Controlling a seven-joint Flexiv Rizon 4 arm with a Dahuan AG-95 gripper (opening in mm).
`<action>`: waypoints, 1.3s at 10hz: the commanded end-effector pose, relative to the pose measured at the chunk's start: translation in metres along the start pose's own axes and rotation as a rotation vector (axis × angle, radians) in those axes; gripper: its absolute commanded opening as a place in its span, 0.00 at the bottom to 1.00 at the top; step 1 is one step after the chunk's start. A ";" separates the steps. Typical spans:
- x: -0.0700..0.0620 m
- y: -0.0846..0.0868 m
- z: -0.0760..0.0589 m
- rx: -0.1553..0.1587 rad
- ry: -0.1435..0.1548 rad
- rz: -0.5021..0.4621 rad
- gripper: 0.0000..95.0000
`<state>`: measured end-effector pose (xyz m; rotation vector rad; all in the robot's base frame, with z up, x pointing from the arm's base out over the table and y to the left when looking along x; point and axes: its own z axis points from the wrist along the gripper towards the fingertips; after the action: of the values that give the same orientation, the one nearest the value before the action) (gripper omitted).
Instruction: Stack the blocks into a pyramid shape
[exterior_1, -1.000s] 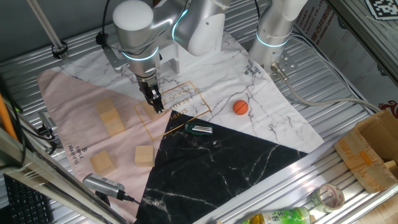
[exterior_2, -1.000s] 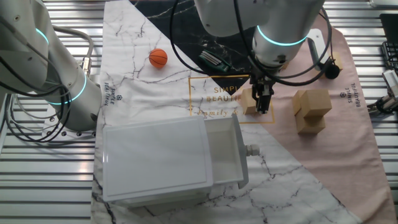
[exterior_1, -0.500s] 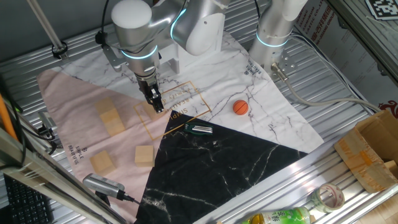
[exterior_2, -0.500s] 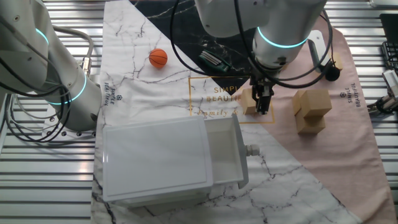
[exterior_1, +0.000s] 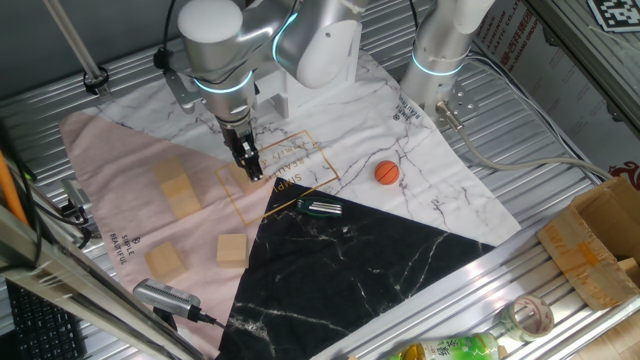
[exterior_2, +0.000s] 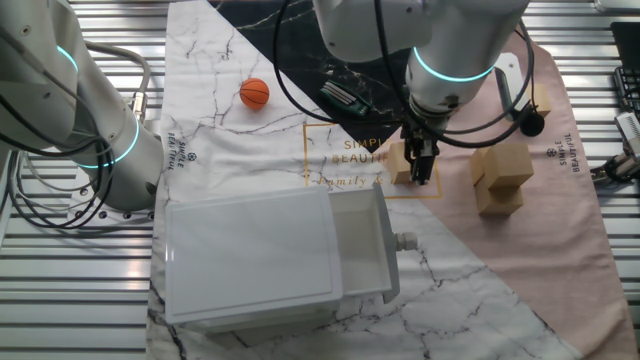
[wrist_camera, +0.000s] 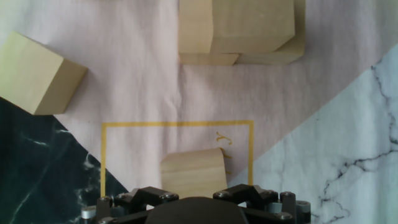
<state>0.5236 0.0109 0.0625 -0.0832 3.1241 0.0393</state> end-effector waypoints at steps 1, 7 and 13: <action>-0.001 -0.002 0.003 -0.001 0.000 -0.001 1.00; -0.006 -0.006 0.013 -0.006 0.000 -0.010 1.00; -0.006 -0.003 0.022 -0.004 0.003 -0.034 1.00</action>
<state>0.5301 0.0088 0.0396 -0.1387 3.1238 0.0451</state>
